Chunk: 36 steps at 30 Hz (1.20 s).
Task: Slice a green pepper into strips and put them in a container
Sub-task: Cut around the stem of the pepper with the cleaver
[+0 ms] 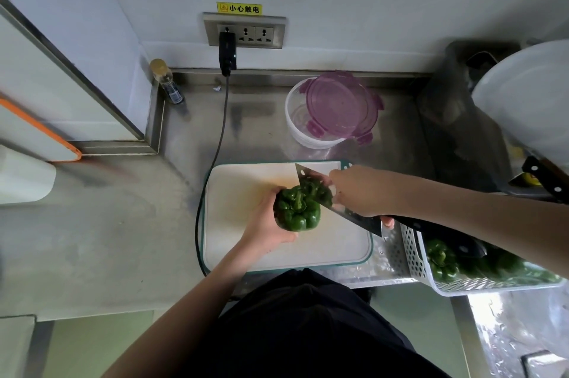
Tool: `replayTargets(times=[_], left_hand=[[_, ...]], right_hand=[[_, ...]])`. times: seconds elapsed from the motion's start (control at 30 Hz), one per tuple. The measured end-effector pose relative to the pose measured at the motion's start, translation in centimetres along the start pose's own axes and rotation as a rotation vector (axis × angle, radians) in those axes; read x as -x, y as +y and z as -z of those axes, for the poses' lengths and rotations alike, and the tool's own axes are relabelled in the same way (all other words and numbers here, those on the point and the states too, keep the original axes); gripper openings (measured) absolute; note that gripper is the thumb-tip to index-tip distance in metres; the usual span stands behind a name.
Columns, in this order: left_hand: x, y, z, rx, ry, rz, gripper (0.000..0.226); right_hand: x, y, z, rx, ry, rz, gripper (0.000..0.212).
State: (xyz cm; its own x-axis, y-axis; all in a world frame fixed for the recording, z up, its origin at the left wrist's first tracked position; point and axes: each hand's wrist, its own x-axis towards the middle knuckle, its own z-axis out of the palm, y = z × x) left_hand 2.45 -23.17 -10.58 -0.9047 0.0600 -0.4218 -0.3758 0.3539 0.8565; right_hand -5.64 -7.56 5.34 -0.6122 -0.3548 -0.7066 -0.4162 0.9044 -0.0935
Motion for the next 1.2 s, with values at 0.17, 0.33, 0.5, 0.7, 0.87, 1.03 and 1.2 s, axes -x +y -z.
replayTargets(times=[0.17,0.33,0.5,0.7,0.87,1.03,1.2], left_hand=[[0.0,0.1,0.1,0.028,-0.008,0.012,0.088],[-0.1,0.2,0.4,0.047,-0.043,0.027,0.087],[-0.4,0.3,1.0,0.11,-0.108,0.044,0.088],[0.0,0.6,1.2,0.182,-0.143,0.071,0.088],[0.0,0.7,1.3,0.159,-0.144,0.073,0.087],[0.0,0.7,1.3,0.154,-0.145,0.072,0.087],[0.1,0.5,1.1,0.149,-0.127,0.061,0.085]], right_hand=[[0.2,-0.4,-0.5,0.241,0.074,0.075,0.019],[-0.1,-0.2,-0.3,0.213,0.018,0.09,0.02],[-0.1,0.4,1.4,0.133,-0.062,0.062,0.015],[-0.3,0.6,1.6,0.092,-0.067,0.076,0.014],[-0.2,0.6,1.5,0.105,-0.069,0.064,0.023],[-0.2,0.5,1.8,0.12,-0.091,0.068,0.024],[-0.4,0.5,1.7,0.147,-0.117,0.084,0.025]])
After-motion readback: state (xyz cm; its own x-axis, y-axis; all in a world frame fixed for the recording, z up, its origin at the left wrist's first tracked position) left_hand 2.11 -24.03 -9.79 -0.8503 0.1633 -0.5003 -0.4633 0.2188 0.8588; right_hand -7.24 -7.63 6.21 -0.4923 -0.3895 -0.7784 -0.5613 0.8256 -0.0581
